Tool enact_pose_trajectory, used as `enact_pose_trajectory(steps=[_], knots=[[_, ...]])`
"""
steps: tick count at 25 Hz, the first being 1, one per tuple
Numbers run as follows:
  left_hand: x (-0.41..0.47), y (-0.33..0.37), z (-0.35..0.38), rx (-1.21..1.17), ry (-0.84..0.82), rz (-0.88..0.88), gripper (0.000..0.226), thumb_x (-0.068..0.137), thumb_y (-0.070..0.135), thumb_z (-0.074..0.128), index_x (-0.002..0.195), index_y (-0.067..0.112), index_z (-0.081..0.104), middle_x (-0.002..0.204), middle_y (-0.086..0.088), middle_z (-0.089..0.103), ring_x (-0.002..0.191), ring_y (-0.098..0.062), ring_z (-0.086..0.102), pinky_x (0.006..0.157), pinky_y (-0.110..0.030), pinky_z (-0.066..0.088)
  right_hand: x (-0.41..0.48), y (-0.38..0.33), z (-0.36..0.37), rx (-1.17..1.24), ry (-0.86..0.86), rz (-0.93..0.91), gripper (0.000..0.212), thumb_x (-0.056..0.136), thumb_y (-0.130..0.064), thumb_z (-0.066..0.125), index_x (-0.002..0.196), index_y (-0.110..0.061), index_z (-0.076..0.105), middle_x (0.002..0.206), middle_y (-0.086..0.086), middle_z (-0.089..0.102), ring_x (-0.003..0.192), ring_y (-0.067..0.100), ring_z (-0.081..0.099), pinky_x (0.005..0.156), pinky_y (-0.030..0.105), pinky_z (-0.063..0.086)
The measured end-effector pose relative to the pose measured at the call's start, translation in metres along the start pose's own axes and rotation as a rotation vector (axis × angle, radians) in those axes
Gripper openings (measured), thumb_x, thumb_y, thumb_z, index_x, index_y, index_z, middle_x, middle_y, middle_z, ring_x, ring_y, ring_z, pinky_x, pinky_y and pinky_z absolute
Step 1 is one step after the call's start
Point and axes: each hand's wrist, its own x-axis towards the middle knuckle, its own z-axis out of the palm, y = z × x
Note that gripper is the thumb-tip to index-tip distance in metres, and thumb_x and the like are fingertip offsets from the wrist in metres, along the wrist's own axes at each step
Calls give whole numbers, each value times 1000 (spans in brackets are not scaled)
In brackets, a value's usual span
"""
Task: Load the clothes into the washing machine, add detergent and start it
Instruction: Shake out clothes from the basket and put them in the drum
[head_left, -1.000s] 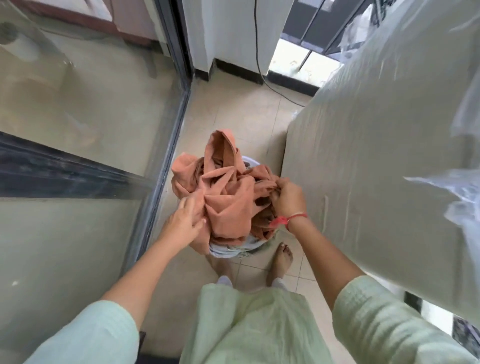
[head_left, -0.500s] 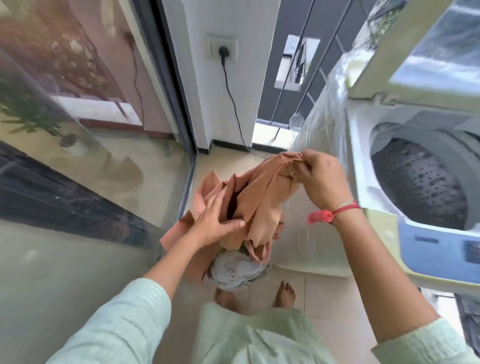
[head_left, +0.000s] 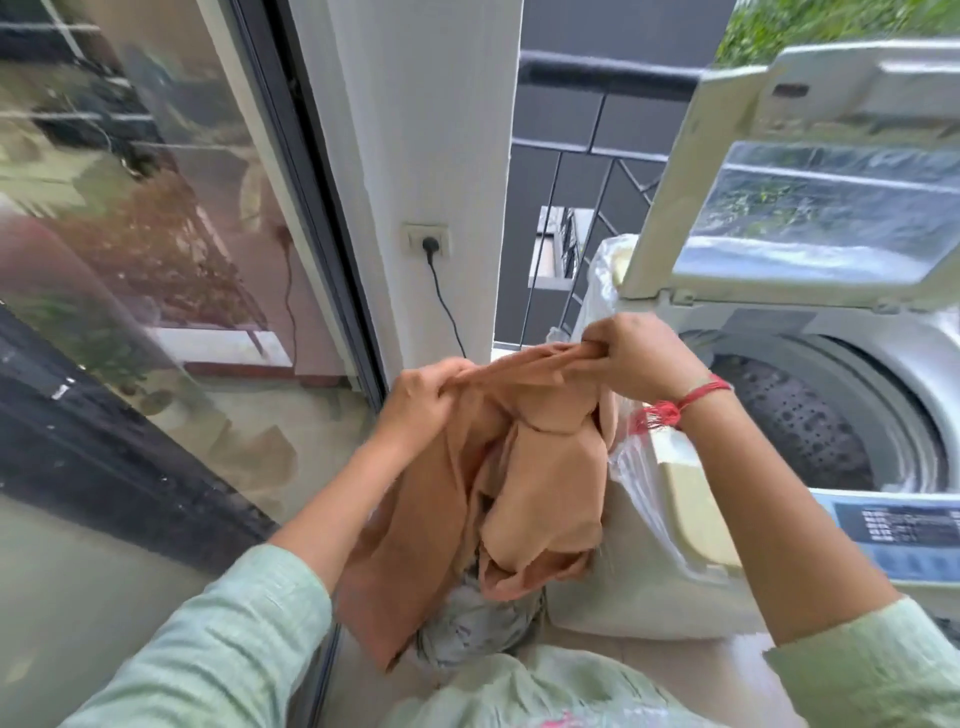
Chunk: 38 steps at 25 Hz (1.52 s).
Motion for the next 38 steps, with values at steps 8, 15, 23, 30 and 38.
enact_pose_trajectory(steps=[8, 15, 23, 30, 38], knots=[[-3, 25, -74, 171, -38, 295, 19, 88, 37, 45, 100, 23, 52, 86, -2, 64, 78, -26, 61, 66, -37, 48, -4, 30, 71, 290, 99, -57, 28, 63, -35, 59, 73, -10, 54, 89, 5, 55, 78, 23, 56, 66, 33, 46], [-3, 51, -147, 244, 200, 302, 30, 83, 22, 40, 103, 14, 60, 90, 4, 66, 79, -19, 60, 70, -22, 44, 0, 4, 179, 454, -354, -40, 17, 64, -27, 68, 78, -20, 61, 76, -6, 61, 74, 15, 59, 69, 31, 49], [-55, -6, -212, 484, 343, -209, 20, 89, 3, 44, 97, 16, 56, 80, -11, 61, 73, -28, 55, 63, -37, 42, 19, 42, 163, 974, 164, 428, 25, 91, -6, 48, 82, -15, 70, 87, 15, 70, 76, 15, 57, 61, 25, 48], [-90, -119, -139, 560, -549, -775, 37, 82, 13, 44, 115, 12, 61, 116, -11, 62, 109, -26, 57, 86, -29, 46, 17, -70, -71, 364, 678, -290, 25, 71, -21, 48, 50, -11, 37, 48, 1, 33, 54, 17, 35, 51, 32, 32], [-30, -6, -73, -91, -402, -301, 78, 74, 62, 63, 140, 45, 26, 130, 19, 48, 120, 3, 43, 99, -20, 35, 17, -93, -10, -91, 205, -237, 16, 66, -23, 46, 55, -11, 46, 55, -1, 45, 60, 32, 51, 52, 23, 32]])
